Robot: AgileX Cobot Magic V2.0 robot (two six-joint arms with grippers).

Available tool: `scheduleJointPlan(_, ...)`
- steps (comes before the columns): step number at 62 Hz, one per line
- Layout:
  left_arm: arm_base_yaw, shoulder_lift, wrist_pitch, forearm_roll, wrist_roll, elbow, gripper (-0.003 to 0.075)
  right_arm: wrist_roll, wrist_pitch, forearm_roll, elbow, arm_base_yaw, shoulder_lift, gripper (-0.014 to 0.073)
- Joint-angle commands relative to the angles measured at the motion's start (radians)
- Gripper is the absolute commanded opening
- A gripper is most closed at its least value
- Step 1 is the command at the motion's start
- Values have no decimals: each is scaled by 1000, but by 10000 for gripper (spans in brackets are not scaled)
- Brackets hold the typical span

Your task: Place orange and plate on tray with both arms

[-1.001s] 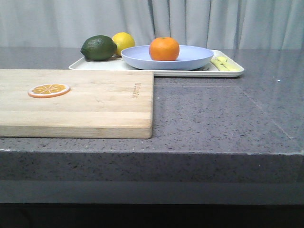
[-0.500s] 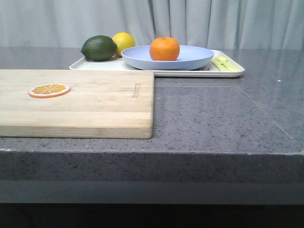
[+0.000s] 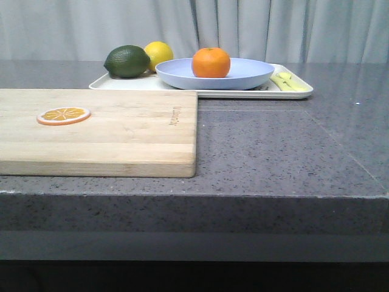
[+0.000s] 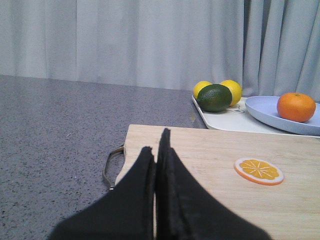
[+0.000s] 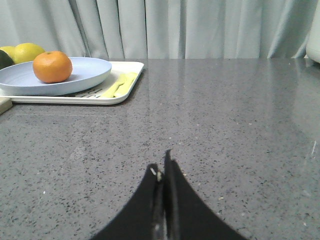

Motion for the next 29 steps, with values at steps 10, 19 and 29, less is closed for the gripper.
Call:
scheduleJointPlan(10,-5,-18,-83,1,-9,28,-20,-1,-80,5,-23,22,-19,-68)
scheduleJointPlan(19,-5,-18,-83,1,-9,28,-20,-1,-80,5,-23,19,-19,-68)
scheduleJointPlan(29,-5,-18,-83,1,-9,28,-20,-1,-80,5,-23,19,-19,-68)
